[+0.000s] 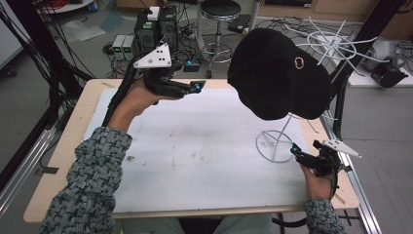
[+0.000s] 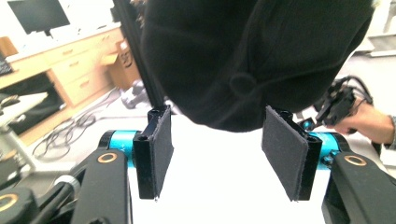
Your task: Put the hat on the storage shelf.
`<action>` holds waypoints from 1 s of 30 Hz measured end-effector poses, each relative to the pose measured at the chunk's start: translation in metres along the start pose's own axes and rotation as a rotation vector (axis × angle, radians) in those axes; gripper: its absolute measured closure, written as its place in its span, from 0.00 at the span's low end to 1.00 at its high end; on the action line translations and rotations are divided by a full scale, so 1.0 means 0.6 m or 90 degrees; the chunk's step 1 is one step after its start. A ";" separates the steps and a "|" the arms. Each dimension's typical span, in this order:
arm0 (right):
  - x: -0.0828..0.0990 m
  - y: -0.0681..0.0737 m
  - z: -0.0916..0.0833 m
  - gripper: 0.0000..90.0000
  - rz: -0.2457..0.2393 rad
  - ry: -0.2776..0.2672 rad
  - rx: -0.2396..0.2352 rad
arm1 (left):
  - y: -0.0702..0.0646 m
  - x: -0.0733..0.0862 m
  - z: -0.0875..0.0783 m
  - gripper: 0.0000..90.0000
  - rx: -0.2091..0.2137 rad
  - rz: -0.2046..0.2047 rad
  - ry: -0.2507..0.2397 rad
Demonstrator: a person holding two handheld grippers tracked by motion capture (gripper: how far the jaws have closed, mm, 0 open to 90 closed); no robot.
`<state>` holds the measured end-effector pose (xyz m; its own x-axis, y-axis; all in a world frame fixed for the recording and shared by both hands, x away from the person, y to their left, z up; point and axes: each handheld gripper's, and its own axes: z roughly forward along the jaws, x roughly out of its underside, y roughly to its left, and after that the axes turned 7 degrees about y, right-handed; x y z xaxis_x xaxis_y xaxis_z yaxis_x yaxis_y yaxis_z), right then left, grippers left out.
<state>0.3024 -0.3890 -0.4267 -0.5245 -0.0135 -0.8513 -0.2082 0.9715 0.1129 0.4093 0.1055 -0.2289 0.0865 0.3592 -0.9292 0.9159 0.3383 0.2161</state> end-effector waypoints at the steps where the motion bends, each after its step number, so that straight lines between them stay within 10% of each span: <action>1: 0.000 0.001 0.000 0.12 0.002 0.002 0.000 | -0.001 0.003 -0.005 0.48 -0.009 -0.001 0.006; 30: 0.000 0.006 -0.002 0.12 -0.007 0.003 -0.002 | -0.040 0.121 -0.133 0.33 -0.176 -0.108 0.030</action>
<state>0.3006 -0.3856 -0.4256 -0.5254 -0.0250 -0.8505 -0.2166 0.9706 0.1052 0.3623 0.1930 -0.2774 -0.0827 0.3148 -0.9455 0.7737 0.6183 0.1382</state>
